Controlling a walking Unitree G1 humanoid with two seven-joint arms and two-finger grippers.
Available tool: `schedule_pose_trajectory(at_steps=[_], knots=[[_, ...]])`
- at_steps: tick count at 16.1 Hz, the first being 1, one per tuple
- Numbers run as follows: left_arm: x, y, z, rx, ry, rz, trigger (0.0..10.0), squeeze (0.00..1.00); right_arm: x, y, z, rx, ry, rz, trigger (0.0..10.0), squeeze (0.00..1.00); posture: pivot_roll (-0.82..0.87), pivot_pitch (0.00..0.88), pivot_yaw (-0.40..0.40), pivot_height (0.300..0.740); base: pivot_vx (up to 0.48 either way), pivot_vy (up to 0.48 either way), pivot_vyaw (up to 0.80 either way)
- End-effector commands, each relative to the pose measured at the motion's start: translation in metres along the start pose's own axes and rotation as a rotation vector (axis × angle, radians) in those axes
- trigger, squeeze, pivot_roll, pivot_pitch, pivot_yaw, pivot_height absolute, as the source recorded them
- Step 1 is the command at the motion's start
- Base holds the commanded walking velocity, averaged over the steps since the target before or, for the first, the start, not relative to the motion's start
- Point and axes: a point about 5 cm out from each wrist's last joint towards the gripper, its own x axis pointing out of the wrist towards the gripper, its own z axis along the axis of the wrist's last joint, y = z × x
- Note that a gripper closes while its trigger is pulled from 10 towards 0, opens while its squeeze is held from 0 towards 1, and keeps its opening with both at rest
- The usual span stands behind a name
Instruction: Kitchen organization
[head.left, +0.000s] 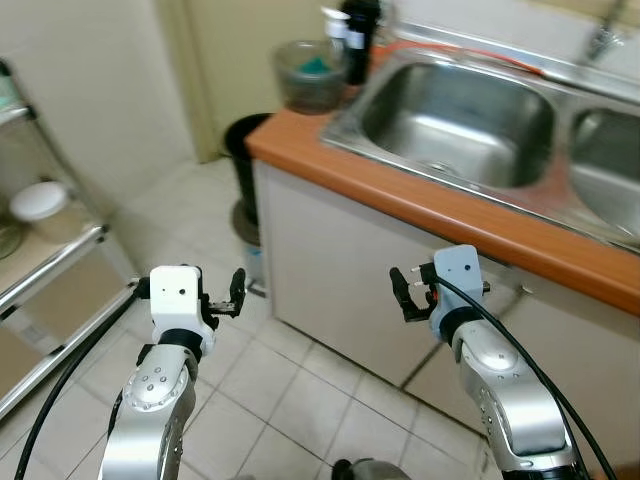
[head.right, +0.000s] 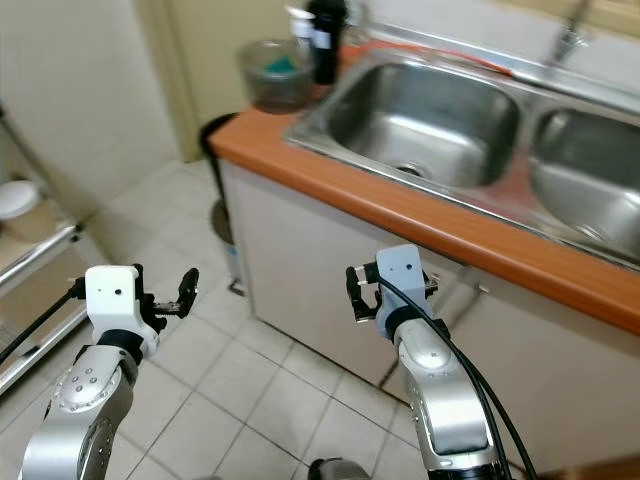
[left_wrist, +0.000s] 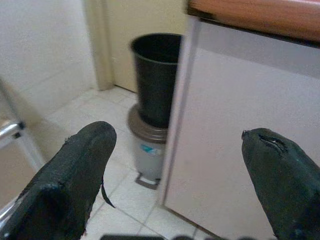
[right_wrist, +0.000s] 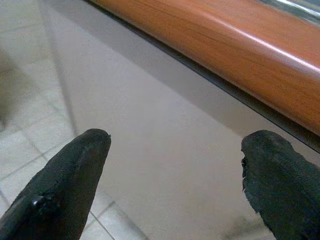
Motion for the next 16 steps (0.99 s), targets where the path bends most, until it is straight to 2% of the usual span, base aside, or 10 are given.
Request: schedule_pose_trajectory(at_steps=[1, 2, 4, 7, 16], knots=[[-0.0011, 0.0025, -0.0010, 0.015, 0.006, 0.005, 10.0, 0.00, 0.0002, 0.0004, 0.0047, -0.012, -0.018, 0.000, 10.0, 1.00, -0.09, 0.045, -0.002, 0.740, 0.000, 0.000, -0.80], [-0.0004, 0.0008, -0.0007, 0.069, 0.007, 0.002, 10.0, 0.00, 0.0004, -0.0001, 0.0046, -0.016, -0.017, -0.002, 10.0, 1.00, -0.09, 0.046, -0.003, 0.740, 0.000, -0.480, -0.80], [-0.0004, 0.0002, -0.0014, 0.045, 0.008, 0.009, 10.0, 0.00, 0.0004, 0.0000, 0.0046, -0.019, -0.017, -0.002, 10.0, 1.00, -0.10, 0.046, -0.002, 0.740, 0.000, -0.480, -0.80], [-0.0003, 0.0041, -0.0010, 0.004, 0.000, 0.041, 10.0, 0.00, 0.0002, 0.0001, 0.0041, -0.026, -0.017, -0.002, 10.0, 1.00, -0.10, 0.042, -0.002, 0.740, 0.000, 0.000, -0.80], [-0.0013, 0.0042, -0.0014, 0.010, -0.007, 0.044, 10.0, 0.00, 0.0022, 0.0006, 0.0059, -0.048, -0.026, 0.007, 10.0, 1.00, -0.09, 0.021, -0.018, 0.740, 0.000, 0.000, -0.80]])
